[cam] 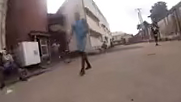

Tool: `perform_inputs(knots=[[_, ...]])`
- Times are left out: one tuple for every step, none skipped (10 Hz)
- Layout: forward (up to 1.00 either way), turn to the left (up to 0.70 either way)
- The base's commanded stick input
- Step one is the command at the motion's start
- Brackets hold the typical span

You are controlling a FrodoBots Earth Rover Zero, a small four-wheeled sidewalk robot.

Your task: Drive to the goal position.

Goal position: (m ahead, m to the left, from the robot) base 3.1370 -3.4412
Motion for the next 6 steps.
perform_inputs(knots=[[0.7,-0.11],[0.7,0.08],[0.7,0.07],[0.7,0.09],[0.7,0.13],[0.7,-0.35]])
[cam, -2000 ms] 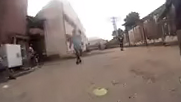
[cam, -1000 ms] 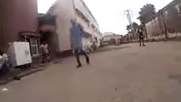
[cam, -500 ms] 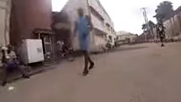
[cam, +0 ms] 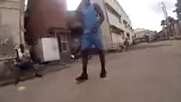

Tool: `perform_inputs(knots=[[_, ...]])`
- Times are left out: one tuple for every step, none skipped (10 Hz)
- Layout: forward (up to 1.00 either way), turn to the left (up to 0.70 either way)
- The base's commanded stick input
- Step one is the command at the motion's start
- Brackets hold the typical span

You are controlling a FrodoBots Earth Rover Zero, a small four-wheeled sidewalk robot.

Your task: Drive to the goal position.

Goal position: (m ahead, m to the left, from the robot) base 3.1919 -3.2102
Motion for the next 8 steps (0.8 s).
perform_inputs(knots=[[0.7,-0.35],[0.7,-0.35],[0.7,-0.35],[0.49,0.05],[-0.34,0.02],[-0.7,0.0],[-0.7,0.0],[0.0,0.0]])
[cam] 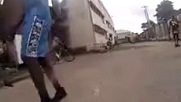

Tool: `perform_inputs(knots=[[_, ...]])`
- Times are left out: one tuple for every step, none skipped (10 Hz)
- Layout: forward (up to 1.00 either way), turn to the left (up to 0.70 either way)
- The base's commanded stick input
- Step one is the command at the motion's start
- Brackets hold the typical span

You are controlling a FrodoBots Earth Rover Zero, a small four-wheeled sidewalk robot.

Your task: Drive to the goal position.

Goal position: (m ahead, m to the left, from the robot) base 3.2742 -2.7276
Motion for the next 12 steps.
perform_inputs(knots=[[0.0,0.0],[0.0,0.0],[0.0,0.0],[0.0,0.0],[0.0,0.08],[0.0,-0.35],[0.0,-0.51],[0.0,-0.52],[0.0,-0.58],[0.0,-0.52],[0.0,-0.56],[0.0,-0.57]])
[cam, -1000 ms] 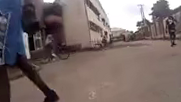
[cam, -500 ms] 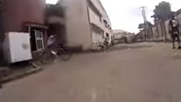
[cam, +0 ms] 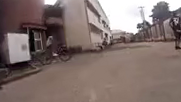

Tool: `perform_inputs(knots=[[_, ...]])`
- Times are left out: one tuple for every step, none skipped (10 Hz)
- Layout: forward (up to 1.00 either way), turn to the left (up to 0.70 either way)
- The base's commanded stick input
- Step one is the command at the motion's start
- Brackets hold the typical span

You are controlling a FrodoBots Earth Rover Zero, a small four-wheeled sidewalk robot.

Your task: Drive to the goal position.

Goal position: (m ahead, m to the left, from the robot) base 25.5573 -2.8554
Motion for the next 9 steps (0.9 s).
perform_inputs(knots=[[0.0,-0.61],[0.0,-0.51],[0.0,-0.42],[0.0,-0.7],[0.0,-0.7],[0.0,-0.7],[0.0,-0.7],[0.0,-0.7],[0.0,-0.68]])
